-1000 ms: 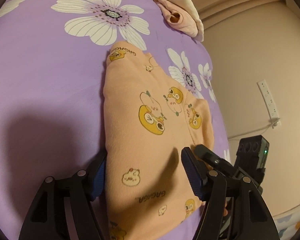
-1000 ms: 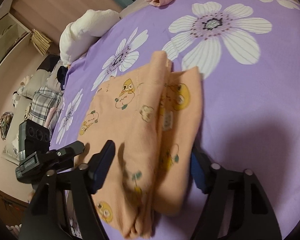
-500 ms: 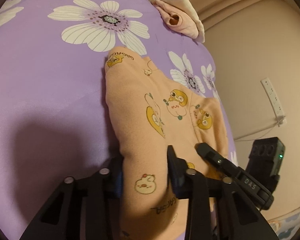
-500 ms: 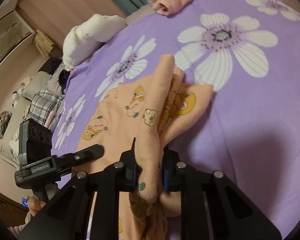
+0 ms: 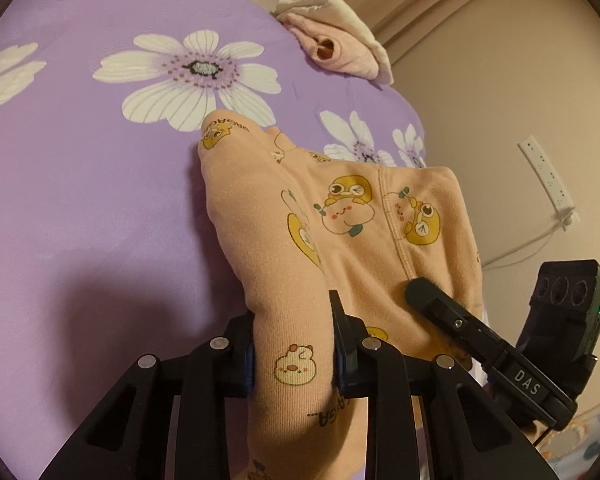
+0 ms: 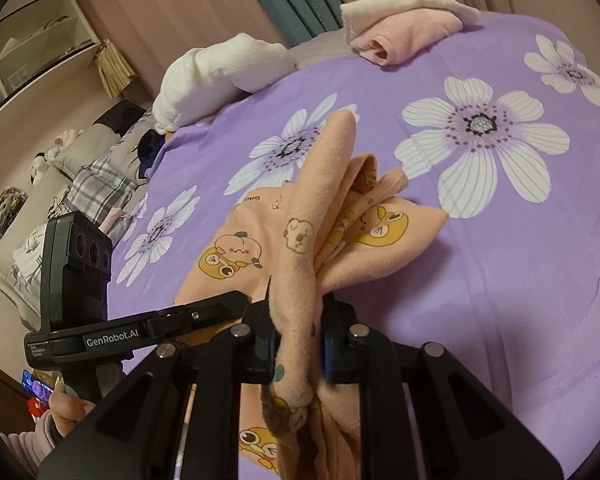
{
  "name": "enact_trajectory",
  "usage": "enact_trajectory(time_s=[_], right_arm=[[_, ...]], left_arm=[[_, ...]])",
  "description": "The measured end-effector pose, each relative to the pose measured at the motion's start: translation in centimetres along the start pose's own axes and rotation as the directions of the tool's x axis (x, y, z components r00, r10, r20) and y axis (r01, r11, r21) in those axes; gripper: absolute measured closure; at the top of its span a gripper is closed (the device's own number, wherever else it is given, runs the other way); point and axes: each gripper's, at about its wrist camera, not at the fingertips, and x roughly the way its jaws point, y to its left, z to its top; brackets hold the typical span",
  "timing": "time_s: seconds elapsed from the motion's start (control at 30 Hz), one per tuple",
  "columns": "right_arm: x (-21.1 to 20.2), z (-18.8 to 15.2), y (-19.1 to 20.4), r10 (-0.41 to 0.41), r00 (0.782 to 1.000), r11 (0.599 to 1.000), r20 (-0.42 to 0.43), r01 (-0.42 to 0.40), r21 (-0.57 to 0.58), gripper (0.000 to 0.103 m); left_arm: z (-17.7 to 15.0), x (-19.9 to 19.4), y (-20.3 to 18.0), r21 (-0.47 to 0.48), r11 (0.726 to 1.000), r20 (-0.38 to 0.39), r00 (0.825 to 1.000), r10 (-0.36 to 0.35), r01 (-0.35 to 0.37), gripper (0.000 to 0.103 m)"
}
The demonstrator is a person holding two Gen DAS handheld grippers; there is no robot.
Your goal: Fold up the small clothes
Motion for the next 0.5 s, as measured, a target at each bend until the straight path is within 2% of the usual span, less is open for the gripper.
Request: enact_trajectory(time_s=[0.5], right_arm=[[-1.3,-0.7,5.4,0.032,0.999,0.997,0.030,-0.030,-0.070,0.086]], left_arm=[[-0.6,-4.9,0.4,0.026,0.999,0.079,0.997,0.023,-0.026,0.077]])
